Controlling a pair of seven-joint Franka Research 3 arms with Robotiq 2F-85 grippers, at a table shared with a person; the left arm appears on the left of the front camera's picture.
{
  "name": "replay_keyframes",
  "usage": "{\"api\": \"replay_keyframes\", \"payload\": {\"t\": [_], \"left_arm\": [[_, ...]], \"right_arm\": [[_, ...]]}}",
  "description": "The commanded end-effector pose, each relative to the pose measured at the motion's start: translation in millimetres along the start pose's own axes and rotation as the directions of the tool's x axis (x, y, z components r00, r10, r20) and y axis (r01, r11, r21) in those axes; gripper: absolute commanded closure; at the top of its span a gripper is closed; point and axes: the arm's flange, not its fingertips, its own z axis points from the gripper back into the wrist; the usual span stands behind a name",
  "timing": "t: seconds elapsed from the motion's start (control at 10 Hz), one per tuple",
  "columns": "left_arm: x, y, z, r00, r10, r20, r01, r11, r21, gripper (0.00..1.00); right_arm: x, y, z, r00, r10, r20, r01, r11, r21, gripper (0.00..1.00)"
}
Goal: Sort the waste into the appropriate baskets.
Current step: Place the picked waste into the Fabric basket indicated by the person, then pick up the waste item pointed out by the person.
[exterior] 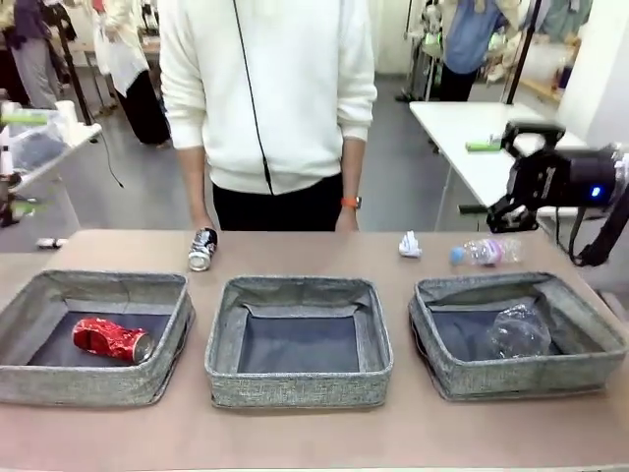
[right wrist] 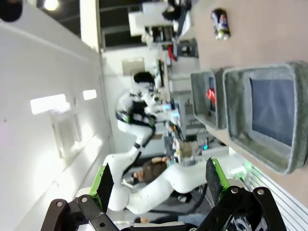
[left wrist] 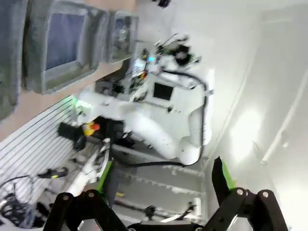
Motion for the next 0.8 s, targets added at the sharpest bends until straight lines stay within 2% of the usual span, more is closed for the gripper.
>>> {"api": "replay_keyframes", "payload": {"t": [0.0, 0.1, 0.7], "left_arm": [[23, 34, -16, 0.989, -0.124, -0.074, 0.127, 0.991, 0.033, 0.0], [0, 0, 0, 1.0, 0.0, 0.0, 0.0, 1.0, 0.0, 0.0], [0, 0, 0, 1.0, 0.0, 0.0, 0.0, 1.0, 0.0, 0.0]], "right_arm": [[-15, 25, 13, 0.995, 0.038, 0.091, -0.037, 0.999, -0.006, 0.0], [0, 0, 0, 1.0, 0.0, 0.0, 0.0, 1.0, 0.0, 0.0], [0, 0, 0, 1.0, 0.0, 0.0, 0.0, 1.0, 0.0, 0.0]]}}
